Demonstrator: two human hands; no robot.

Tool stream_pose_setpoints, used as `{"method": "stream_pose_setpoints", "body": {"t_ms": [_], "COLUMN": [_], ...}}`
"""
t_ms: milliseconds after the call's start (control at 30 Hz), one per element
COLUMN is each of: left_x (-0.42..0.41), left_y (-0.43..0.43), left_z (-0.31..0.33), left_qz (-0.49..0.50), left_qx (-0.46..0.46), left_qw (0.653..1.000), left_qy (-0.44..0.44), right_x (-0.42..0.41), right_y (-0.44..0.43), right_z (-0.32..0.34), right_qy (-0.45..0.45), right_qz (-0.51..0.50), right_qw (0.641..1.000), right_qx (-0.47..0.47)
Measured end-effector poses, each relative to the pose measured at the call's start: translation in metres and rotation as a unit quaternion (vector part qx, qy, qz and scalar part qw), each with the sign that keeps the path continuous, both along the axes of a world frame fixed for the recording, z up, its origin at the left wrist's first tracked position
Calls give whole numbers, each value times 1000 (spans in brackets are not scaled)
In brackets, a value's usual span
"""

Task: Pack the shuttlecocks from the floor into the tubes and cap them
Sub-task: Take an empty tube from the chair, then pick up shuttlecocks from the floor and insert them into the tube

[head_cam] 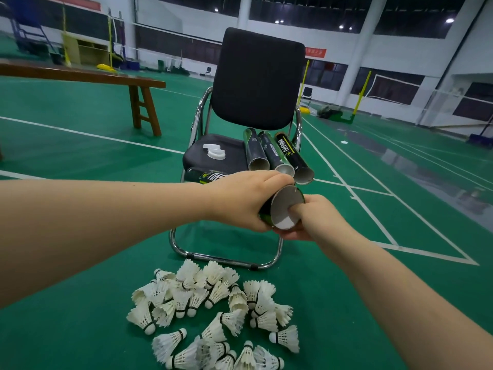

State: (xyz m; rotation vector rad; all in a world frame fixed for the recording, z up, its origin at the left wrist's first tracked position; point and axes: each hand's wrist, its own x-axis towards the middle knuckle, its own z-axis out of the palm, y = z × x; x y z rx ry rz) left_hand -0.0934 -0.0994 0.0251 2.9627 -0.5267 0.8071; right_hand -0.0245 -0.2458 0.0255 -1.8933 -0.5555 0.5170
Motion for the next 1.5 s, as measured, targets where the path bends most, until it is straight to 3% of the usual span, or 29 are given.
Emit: {"method": "stream_pose_setpoints", "body": {"t_ms": [133, 533, 900, 1100, 1233, 1400, 1500], "left_x": [-6, -7, 9, 5, 2, 0, 0], "left_y": [10, 70, 143, 188, 208, 227, 234], "left_z": [-8, -81, -164, -206, -230, -241, -245], "left_qz": [39, 144, 216, 261, 298, 323, 329], "left_qx": [-15, -70, -116, -132, -139, -154, -157], "left_qw": [996, 958, 909, 889, 868, 853, 848], "left_qy": [83, 238, 336, 353, 373, 379, 384], "right_x": [-6, 10, 39, 52, 70, 77, 75], "right_y": [17, 81, 161, 210, 240, 281, 298], "right_z": [-8, -105, -195, -238, -274, -312, -331], "right_qy": [83, 124, 187, 269, 240, 279, 211], "right_qz": [0, 117, 160, 132, 79, 14, 40], "right_qw": [996, 983, 963, 951, 962, 950, 962], "right_qx": [-33, -71, -114, -80, -107, -142, -171]}}
